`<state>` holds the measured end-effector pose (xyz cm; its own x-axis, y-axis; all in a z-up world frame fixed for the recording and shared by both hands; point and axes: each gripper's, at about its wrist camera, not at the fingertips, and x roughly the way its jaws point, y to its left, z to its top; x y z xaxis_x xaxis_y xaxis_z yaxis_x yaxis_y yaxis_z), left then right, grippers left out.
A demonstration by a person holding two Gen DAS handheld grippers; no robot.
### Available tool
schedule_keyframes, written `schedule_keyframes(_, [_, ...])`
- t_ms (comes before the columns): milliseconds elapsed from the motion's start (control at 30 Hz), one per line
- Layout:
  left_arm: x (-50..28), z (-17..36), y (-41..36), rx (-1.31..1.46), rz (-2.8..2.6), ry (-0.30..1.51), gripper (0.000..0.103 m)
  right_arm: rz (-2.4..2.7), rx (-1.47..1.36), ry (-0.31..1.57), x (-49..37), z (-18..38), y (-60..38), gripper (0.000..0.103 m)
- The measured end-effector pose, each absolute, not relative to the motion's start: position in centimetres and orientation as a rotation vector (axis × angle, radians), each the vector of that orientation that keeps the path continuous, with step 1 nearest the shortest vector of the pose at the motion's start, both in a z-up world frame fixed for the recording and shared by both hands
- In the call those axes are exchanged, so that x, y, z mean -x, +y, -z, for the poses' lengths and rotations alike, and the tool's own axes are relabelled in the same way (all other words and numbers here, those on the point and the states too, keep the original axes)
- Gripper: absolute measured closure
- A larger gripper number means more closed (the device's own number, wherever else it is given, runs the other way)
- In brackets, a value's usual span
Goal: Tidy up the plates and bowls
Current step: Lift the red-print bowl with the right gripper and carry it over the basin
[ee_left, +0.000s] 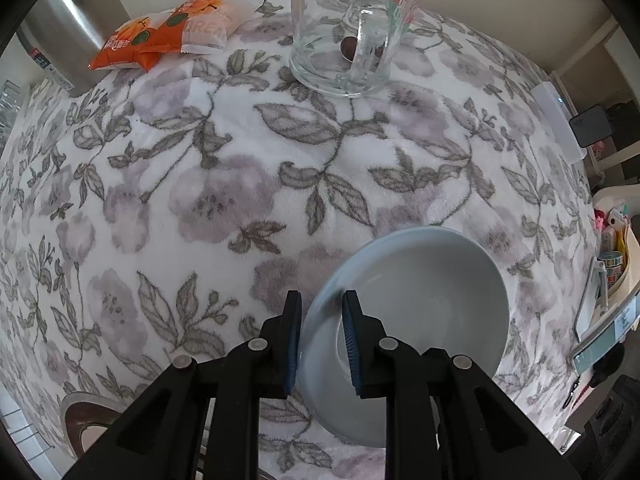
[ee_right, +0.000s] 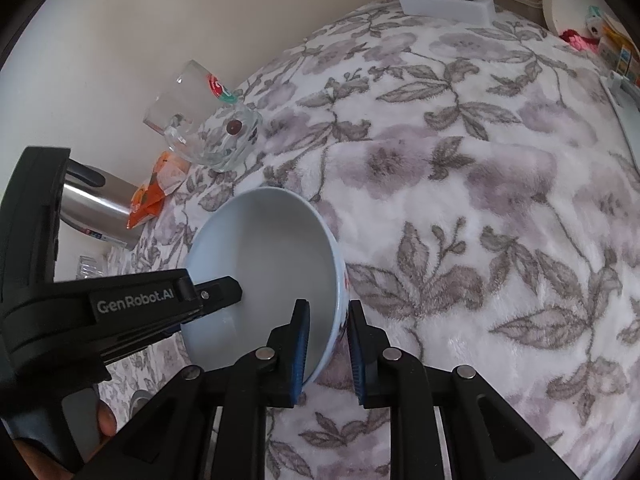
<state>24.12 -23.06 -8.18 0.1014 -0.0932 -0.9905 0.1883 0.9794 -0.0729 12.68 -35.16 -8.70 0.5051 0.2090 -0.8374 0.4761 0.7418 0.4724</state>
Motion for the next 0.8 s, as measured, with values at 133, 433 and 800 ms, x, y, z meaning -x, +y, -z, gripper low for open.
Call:
schedule_keyframes(133, [-23.2,7.3,-22.8,-0.064,0.226,1.453,0.082,0.170,-0.775,1.045,-12.1,8.4,-35.5,0.083])
schedule_keyframes(433, [-20.7,3.6,-22.0,0.005,0.303,1.420,0.082,0.161,-0.754,1.006,-10.0,5.5,-35.4,0.083])
schedule_keyframes(800, [-18.2,-1.6,-18.8,0.111,0.372,1.315,0.082,0.117,-0.726,0.988,-7.2,2.2,-32.8,0.083])
